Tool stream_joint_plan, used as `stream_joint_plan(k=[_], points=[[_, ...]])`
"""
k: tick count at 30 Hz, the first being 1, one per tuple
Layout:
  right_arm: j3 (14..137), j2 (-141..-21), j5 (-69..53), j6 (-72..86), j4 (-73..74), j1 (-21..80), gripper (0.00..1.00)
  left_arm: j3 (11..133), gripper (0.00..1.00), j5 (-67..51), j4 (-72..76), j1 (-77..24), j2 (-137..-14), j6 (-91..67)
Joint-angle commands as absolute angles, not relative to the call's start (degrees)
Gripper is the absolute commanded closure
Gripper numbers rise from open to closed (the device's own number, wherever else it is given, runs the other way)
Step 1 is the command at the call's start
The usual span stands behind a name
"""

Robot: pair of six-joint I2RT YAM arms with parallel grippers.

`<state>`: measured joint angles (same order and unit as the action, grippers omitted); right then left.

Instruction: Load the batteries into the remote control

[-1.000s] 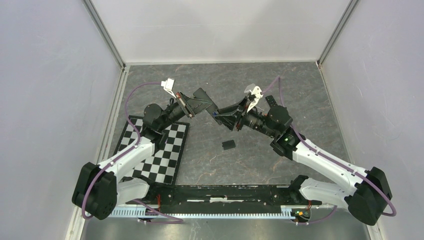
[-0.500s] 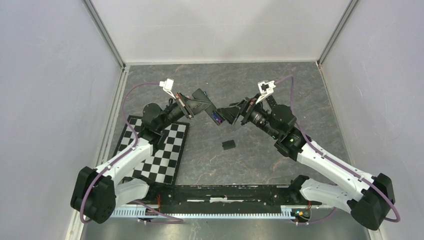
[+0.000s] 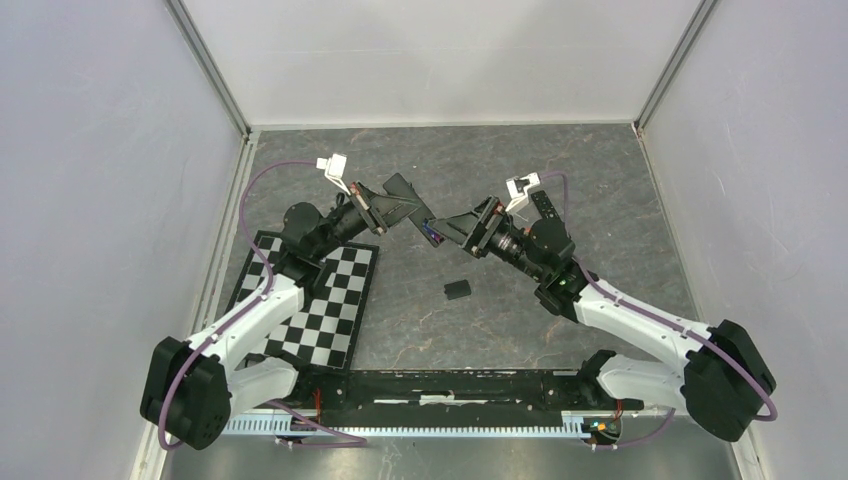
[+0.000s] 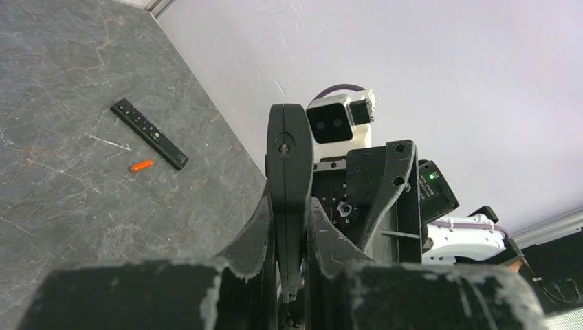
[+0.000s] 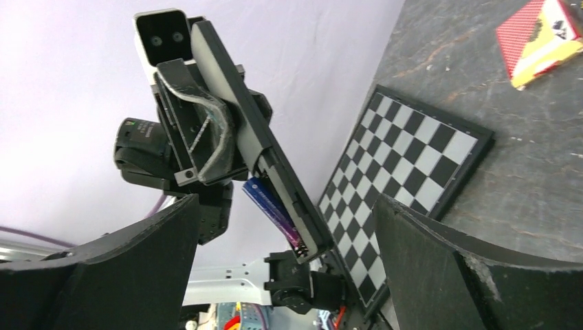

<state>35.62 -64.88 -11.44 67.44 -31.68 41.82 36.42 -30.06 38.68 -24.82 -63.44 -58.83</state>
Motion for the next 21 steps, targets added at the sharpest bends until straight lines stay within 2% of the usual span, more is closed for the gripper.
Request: stream_joint_plan(k=[1,9,12,21], points=[[36.4,-65.6,-13.5,71.2,-39.0,41.7,0.02,39.1,0.98,-29.8,40.2,-24.5,-62.5,-56.6],[41.6,-69.5,-14.4,69.7,-37.2,41.7,0.02,39.4,0.98,-30.6,40.8,-24.6,-62.9,-56.8],[42.7,-70.3,-14.2,69.3,-37.0,41.7,0.08,39.3,0.98,-31.1,40.8,-24.5,-63.1,-56.7],[44.6,-73.8,-17.8,70.1,-40.2,41.5,0.33,39.1,0.98,-32.3,41.2,-24.5,-63.4,-57.2]])
